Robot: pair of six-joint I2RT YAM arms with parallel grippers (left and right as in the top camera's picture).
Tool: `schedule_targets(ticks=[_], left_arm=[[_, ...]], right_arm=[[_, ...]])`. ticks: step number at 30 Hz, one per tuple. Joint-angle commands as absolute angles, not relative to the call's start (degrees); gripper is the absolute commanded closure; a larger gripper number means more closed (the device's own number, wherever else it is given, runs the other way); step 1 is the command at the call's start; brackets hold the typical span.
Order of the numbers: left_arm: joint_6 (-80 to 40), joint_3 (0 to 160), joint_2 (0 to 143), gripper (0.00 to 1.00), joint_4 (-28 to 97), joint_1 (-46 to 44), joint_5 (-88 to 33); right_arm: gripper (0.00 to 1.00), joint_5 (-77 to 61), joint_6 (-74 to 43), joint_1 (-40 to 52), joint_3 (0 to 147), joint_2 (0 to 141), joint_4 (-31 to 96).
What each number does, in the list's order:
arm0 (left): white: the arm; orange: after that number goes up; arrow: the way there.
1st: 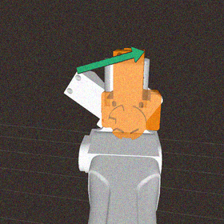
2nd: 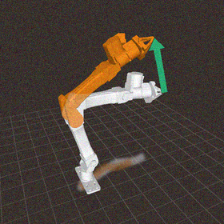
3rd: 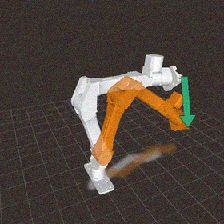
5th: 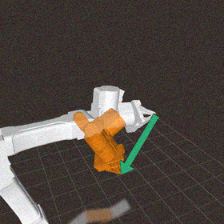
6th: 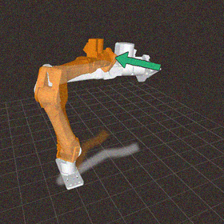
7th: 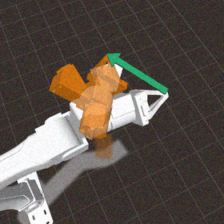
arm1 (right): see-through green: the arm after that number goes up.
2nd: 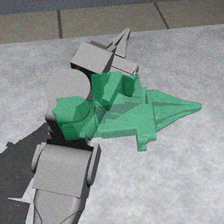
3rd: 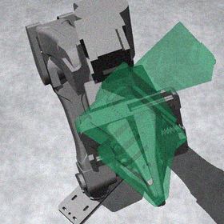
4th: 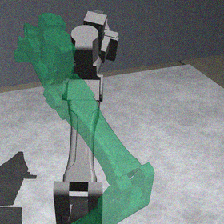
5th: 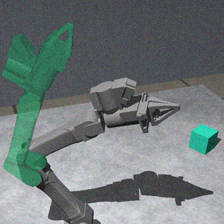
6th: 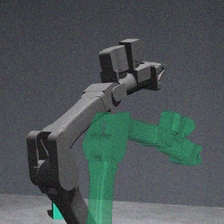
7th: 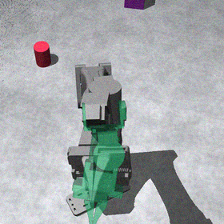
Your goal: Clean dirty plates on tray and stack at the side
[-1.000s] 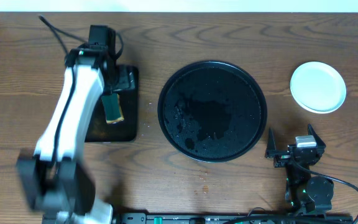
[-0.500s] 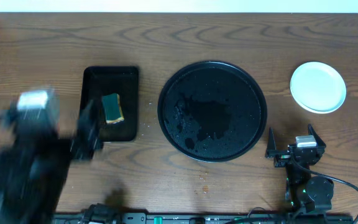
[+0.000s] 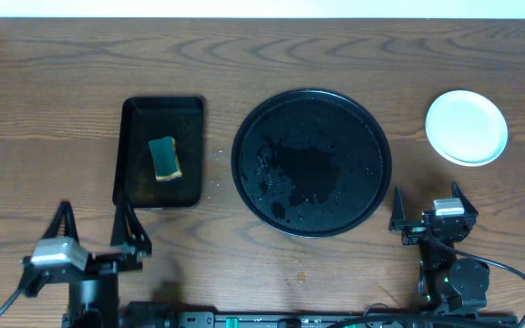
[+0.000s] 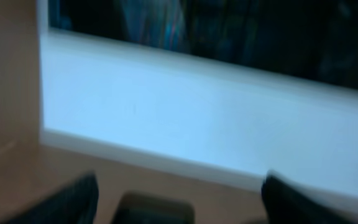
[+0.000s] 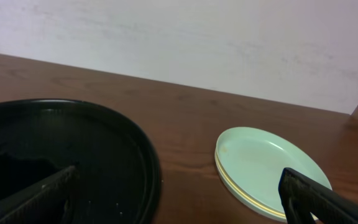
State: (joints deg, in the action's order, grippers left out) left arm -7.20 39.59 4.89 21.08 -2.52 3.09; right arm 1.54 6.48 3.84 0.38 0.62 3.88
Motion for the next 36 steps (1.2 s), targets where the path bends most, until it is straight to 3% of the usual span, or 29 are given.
schedule_targets(ticks=[1,7,20,30,36], left_arm=[[-6.7,29.1,2.3,0.16,3.3,-2.2,-1.9],[-6.7,15.6,0.1,0.16,-16.9,-2.0,-3.5],[-7.1,0.3,0.1,0.16,-22.6,-1.6,-3.5],[-7.5,0.2,0.1,0.16,0.8,-1.5,-3.5],[-7.5,0.2,0.1,0.16,3.8,-1.5,-3.5]], right_arm=[[0.01,2.1,6.7,3.1,0.3,0.3,4.1],[0.01,2.1,6.7,3.1,0.3,0.3,4.1],[0.01,2.1,6.7,3.1,0.3,0.3,4.1],[0.01,2.1,6.7,3.1,0.3,0.3,4.1],[0.01,2.1,6.7,3.1,0.3,0.3,4.1]])
